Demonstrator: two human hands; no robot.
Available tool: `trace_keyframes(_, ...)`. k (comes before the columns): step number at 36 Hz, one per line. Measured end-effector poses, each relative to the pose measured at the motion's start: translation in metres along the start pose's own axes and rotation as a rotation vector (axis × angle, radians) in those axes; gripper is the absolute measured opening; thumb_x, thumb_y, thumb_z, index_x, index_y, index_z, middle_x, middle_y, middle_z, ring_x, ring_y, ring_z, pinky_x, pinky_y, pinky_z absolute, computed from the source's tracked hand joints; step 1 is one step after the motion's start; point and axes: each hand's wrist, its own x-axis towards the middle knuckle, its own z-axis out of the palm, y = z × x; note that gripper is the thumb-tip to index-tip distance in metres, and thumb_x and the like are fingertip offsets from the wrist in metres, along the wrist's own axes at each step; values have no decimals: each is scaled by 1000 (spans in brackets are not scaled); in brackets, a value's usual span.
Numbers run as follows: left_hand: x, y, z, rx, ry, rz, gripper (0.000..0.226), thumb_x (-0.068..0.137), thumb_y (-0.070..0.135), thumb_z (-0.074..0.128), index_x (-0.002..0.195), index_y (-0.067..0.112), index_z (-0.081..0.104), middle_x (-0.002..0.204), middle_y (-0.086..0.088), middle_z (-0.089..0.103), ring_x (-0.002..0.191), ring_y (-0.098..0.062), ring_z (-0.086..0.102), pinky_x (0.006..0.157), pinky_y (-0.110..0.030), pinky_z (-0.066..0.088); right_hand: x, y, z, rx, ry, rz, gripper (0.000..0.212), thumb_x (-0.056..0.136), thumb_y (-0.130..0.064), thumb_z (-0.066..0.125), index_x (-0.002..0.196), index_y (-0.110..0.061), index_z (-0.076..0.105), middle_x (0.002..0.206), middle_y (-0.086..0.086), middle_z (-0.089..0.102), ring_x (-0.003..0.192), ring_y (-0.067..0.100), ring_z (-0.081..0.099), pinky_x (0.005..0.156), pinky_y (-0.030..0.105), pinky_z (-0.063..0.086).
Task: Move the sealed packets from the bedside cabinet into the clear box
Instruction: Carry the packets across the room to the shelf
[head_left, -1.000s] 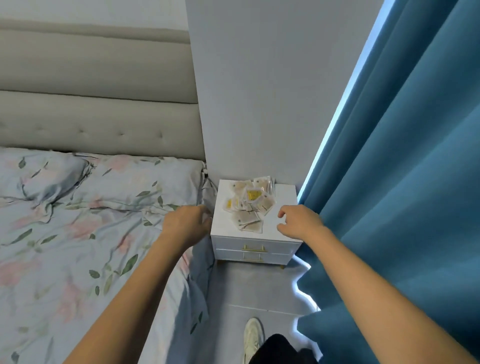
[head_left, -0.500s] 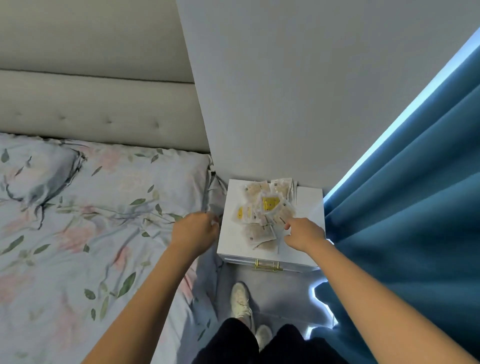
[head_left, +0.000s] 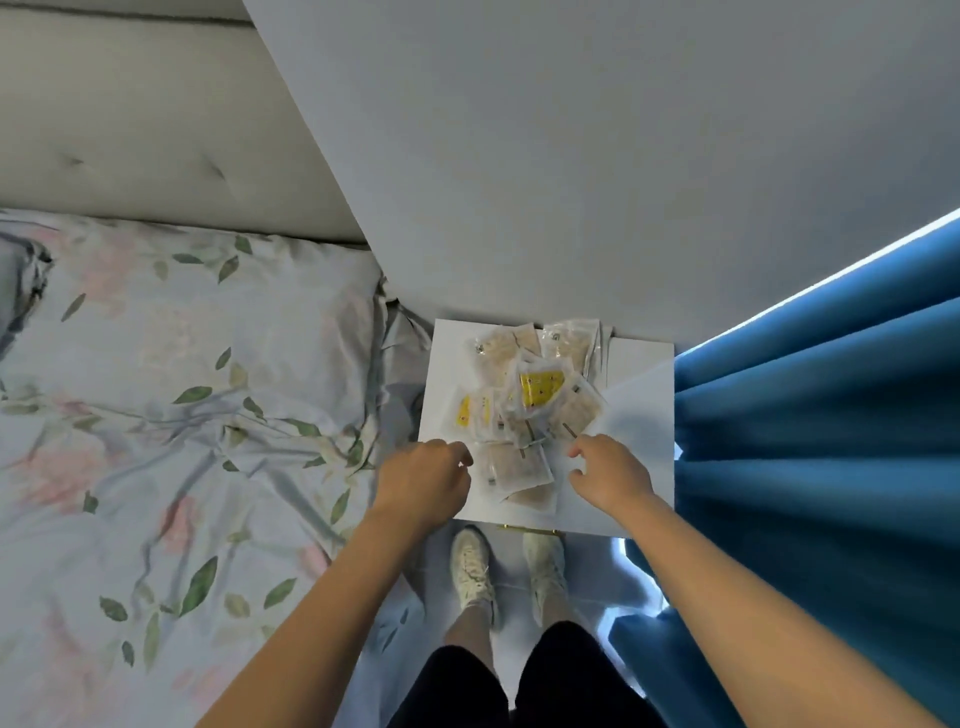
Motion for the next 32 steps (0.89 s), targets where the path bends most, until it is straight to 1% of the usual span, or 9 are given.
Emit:
trace_keyframes(6, 52, 7, 22, -92, 42, -31, 38, 95, 26, 39, 132, 30, 47, 118, 5, 62, 107, -22, 59, 83, -34, 46, 76, 24, 5, -227, 62, -24, 50, 89, -3, 53, 136, -17, 42, 139, 9, 42, 122, 29, 42, 94, 37, 46)
trace_keyframes(10, 70, 10, 48, -331, 116, -67, 51, 94, 24, 45, 143, 25, 29, 123, 1, 57, 108, -22, 57, 81, -36, 48, 120, 29, 9, -339, 113, -147, 61, 87, 2, 51, 141, -20, 37, 144, 8, 39, 129, 30, 38, 101, 40, 39)
trace_keyframes(15, 84, 12, 82, -464, 112, -77, 56, 93, 19, 49, 144, 21, 27, 132, -1, 49, 116, -17, 51, 84, -32, 44, 156, 40, 19, -543, 179, -341, 73, 83, -2, 58, 145, -30, 32, 144, 10, 35, 132, 31, 31, 106, 41, 30)
trace_keyframes(17, 88, 12, 94, -495, 127, -90, 55, 92, 17, 49, 143, 18, 31, 134, -3, 47, 121, -19, 47, 92, -32, 41, 166, 46, 26, -638, 242, -422, 83, 66, 2, 74, 138, -28, 46, 137, 15, 45, 125, 36, 43, 101, 47, 37)
trace_keyframes(19, 92, 14, 105, -530, 153, -116, 53, 90, 14, 50, 141, 15, 36, 135, -5, 46, 125, -20, 43, 99, -31, 37, 175, 56, 34, -669, 318, -442, 89, 39, 5, 84, 121, -23, 63, 119, 17, 59, 106, 37, 56, 85, 47, 48)
trace_keyframes(24, 97, 22, 125, -654, 172, -178, 48, 88, 9, 54, 134, 12, 44, 133, -6, 47, 125, -22, 42, 106, -30, 34, 181, 72, 53, -601, 397, -430, 61, 38, 4, 85, 93, -10, 65, 111, 13, 62, 103, 34, 54, 80, 44, 47)
trace_keyframes(28, 99, 32, 134, -741, 121, -196, 46, 89, 10, 54, 134, 15, 44, 131, -1, 46, 121, -18, 46, 103, -32, 41, 182, 81, 54, -523, 371, -440, 55, 38, -3, 90, 86, -12, 65, 98, 6, 66, 104, 34, 60, 87, 42, 26)
trace_keyframes(30, 100, 39, 137, -810, 111, -214, 49, 89, 12, 56, 135, 16, 41, 130, 1, 41, 121, -16, 46, 102, -32, 43, 179, 84, 50, -461, 313, -444, 41, 58, -17, 87, 90, -16, 62, 98, 0, 67, 107, 29, 57, 90, 40, 21)
trace_keyframes(32, 101, 47, 139, -897, 140, -272, 56, 87, 17, 63, 137, 15, 36, 127, 5, 31, 123, -17, 43, 105, -35, 42, 173, 86, 48, -180, 170, -392, 25, 83, -23, 71, 104, -16, 59, 107, -2, 64, 107, 22, 55, 93, 36, 28)
